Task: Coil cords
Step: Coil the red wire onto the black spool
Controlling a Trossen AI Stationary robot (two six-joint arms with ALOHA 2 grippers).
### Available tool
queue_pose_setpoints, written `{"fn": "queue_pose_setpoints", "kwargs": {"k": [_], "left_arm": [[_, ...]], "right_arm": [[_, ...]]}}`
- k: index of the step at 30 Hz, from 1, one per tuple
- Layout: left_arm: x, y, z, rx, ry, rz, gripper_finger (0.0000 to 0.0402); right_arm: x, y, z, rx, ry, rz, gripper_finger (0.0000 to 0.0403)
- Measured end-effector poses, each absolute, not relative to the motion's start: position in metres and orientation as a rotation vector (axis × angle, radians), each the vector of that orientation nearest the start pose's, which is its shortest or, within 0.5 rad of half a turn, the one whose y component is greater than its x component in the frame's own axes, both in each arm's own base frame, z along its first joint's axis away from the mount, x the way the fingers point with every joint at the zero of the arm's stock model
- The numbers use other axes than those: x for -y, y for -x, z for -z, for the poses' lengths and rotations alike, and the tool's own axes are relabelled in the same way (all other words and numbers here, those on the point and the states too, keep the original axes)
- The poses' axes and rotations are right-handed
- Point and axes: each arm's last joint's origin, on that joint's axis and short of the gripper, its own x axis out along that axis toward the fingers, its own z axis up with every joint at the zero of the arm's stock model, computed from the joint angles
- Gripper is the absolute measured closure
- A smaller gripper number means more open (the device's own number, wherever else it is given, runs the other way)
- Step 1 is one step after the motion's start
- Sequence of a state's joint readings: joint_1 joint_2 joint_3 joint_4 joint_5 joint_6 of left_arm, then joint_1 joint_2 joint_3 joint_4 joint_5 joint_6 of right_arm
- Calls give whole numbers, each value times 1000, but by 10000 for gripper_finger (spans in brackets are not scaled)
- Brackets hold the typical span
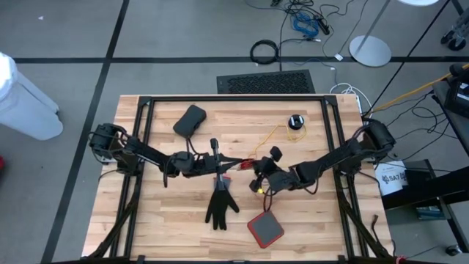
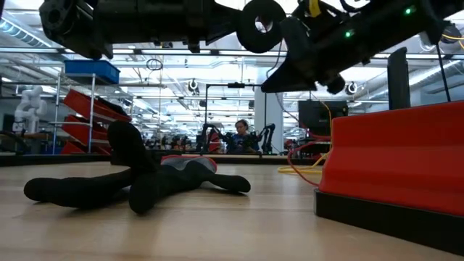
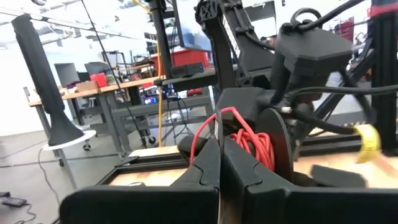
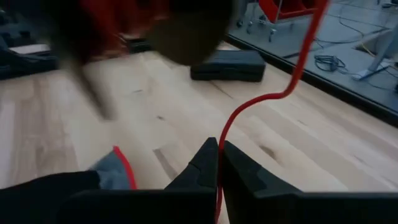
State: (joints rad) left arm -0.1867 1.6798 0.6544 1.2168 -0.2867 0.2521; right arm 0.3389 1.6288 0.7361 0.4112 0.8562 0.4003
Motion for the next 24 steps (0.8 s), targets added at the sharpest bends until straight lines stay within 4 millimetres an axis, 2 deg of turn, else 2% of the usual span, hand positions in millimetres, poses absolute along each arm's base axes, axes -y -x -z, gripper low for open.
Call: {"fn": "queue_pose_setpoints", "kwargs": {"k": [8, 17, 24], "left_arm": [[50, -318, -200, 109, -267, -156, 401], [48, -319, -198, 96, -311, -209, 401], [48, -319, -197, 78, -324, -219, 401]], "right_arm": [[-87, -311, -164, -232, -157, 562, 403], [-93, -320, -176, -192, -185, 497, 403], [-103, -341, -183, -177, -170, 451, 403]]}}
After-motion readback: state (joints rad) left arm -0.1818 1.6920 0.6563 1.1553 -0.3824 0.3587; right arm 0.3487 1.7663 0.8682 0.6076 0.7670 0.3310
